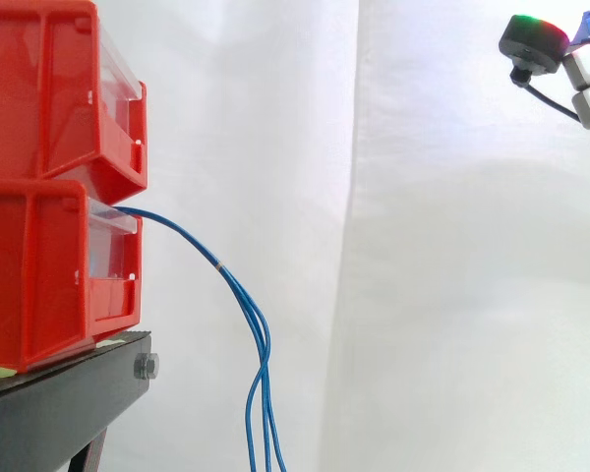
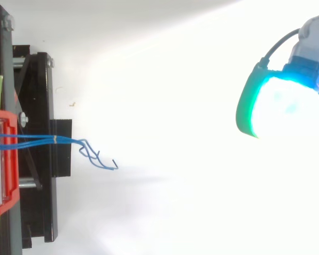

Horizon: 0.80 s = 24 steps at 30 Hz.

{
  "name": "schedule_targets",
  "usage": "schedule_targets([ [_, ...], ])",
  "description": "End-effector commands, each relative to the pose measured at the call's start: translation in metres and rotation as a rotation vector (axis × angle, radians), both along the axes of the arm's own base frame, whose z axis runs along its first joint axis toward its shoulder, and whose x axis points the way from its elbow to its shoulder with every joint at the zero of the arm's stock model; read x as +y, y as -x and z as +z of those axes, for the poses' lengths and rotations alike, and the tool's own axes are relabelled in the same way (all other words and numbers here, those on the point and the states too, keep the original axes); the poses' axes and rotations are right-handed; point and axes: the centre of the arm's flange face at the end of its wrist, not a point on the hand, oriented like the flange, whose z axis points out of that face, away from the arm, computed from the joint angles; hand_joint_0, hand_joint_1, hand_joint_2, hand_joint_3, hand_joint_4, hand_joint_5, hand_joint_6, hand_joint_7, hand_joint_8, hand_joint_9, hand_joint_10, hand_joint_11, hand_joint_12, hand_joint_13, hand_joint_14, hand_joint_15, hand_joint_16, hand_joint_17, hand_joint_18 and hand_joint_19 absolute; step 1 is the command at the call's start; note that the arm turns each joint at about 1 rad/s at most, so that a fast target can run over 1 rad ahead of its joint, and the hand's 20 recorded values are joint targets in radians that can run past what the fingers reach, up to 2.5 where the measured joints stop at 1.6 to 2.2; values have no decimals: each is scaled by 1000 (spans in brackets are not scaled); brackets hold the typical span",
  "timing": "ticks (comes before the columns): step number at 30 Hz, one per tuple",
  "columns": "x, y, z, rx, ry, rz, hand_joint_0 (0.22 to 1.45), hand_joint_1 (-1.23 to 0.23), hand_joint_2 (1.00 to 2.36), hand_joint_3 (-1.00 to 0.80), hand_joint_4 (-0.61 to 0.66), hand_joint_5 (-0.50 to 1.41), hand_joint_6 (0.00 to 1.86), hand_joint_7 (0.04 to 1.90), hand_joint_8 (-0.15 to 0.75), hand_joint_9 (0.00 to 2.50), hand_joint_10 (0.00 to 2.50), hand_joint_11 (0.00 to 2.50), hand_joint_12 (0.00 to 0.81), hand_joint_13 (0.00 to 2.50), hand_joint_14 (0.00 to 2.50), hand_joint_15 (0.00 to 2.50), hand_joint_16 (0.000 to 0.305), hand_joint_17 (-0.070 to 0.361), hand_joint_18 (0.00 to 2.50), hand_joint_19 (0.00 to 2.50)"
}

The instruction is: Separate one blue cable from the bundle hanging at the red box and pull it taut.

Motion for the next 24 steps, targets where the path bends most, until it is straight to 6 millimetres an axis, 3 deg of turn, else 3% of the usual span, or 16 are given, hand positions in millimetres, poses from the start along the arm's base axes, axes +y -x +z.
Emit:
schedule_targets([
  [1,0,0,0,0,0,0,560,-563,1005,-434,160,-212,503,866,265,661,16,475,366,619,17,519,53,119,605,727],
  [7,0,0,0,0,0,0,568,-585,1006,-428,149,-201,503,893,242,769,17,585,342,668,18,560,49,110,615,753],
  [13,0,0,0,0,0,0,583,-636,1007,-421,173,-172,503,923,262,1100,18,732,346,938,23,704,49,110,797,794],
  [24,0,0,0,0,0,0,581,-633,1005,-441,159,-174,503,932,250,946,20,703,343,896,22,691,46,103,753,757],
])
